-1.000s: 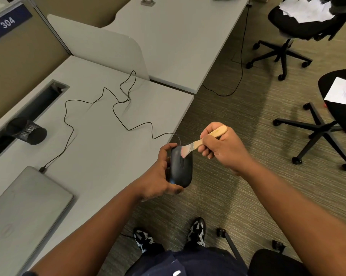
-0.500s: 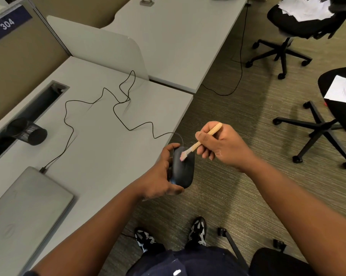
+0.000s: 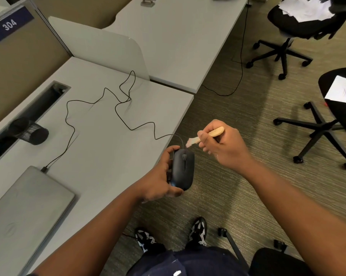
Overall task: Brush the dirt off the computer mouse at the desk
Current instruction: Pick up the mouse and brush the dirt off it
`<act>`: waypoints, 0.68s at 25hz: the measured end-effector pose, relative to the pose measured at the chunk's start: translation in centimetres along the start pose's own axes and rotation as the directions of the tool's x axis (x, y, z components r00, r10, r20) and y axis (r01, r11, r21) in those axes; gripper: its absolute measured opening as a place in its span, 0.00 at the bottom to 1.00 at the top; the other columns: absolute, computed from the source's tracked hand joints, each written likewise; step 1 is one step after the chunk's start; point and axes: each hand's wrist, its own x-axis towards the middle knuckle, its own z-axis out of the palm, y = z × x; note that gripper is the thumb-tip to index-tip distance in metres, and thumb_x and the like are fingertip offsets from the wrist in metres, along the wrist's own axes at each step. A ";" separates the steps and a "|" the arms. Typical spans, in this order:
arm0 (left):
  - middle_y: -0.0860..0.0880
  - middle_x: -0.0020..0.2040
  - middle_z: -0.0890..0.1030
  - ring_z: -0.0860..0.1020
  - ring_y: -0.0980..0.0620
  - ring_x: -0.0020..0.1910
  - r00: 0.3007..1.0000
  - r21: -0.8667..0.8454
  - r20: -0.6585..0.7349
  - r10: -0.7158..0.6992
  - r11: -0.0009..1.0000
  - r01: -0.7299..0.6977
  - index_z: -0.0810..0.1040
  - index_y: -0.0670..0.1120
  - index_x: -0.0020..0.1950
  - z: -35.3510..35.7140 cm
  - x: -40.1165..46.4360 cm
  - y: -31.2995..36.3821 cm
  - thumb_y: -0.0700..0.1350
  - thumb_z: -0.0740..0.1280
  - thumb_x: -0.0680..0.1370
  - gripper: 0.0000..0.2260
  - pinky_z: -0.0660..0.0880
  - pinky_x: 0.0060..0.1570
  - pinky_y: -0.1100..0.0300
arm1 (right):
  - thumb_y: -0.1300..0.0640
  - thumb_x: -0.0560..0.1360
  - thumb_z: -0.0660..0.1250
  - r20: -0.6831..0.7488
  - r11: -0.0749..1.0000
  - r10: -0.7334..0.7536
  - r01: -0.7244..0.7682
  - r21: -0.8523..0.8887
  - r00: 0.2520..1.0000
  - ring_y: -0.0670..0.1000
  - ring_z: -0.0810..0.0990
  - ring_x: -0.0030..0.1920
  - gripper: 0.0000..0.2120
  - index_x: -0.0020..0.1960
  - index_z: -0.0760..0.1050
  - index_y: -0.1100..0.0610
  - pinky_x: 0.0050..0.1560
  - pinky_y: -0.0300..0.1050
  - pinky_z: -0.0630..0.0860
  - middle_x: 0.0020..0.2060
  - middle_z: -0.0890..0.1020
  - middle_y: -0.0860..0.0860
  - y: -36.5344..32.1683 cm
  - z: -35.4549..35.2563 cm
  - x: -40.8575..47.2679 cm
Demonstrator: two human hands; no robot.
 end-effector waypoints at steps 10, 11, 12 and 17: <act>0.52 0.72 0.68 0.78 0.46 0.67 1.000 0.003 -0.008 0.006 1.000 -0.006 0.49 0.68 0.78 0.3 0.0 -0.3 0.33 0.81 0.69 0.55 0.84 0.60 0.48 | 0.53 0.82 0.68 -0.006 0.984 0.128 -0.126 0.129 0.992 0.52 0.84 0.38 0.09 0.50 0.78 0.59 0.39 0.48 0.81 0.39 0.86 0.57 0.3 0.3 -0.3; 0.52 0.71 0.69 0.78 0.46 0.67 1.000 -0.004 -0.012 0.007 1.000 -0.007 0.49 0.68 0.77 0.3 0.0 -0.3 0.33 0.81 0.69 0.55 0.84 0.60 0.47 | 0.53 0.82 0.68 -0.028 0.974 0.153 -0.146 0.173 0.988 0.52 0.84 0.38 0.09 0.50 0.78 0.59 0.38 0.47 0.81 0.39 0.87 0.57 0.4 0.3 -0.4; 0.52 0.72 0.68 0.77 0.46 0.67 1.000 -0.011 -0.017 0.010 1.000 -0.010 0.49 0.70 0.77 0.3 0.0 -0.3 0.34 0.81 0.69 0.55 0.84 0.60 0.47 | 0.54 0.82 0.68 -0.038 0.958 0.185 -0.172 0.232 0.982 0.52 0.84 0.37 0.08 0.50 0.78 0.59 0.37 0.46 0.80 0.39 0.87 0.57 0.5 0.2 -0.5; 0.54 0.76 0.63 0.73 0.50 0.72 0.998 -0.006 -0.042 0.044 0.999 -0.045 0.51 0.72 0.79 0.1 -0.1 -0.2 0.37 0.82 0.68 0.56 0.80 0.66 0.45 | 0.55 0.83 0.66 -0.051 0.906 0.270 -0.235 0.353 0.962 0.52 0.81 0.34 0.09 0.47 0.77 0.59 0.33 0.44 0.75 0.36 0.86 0.57 0.3 -0.2 -0.8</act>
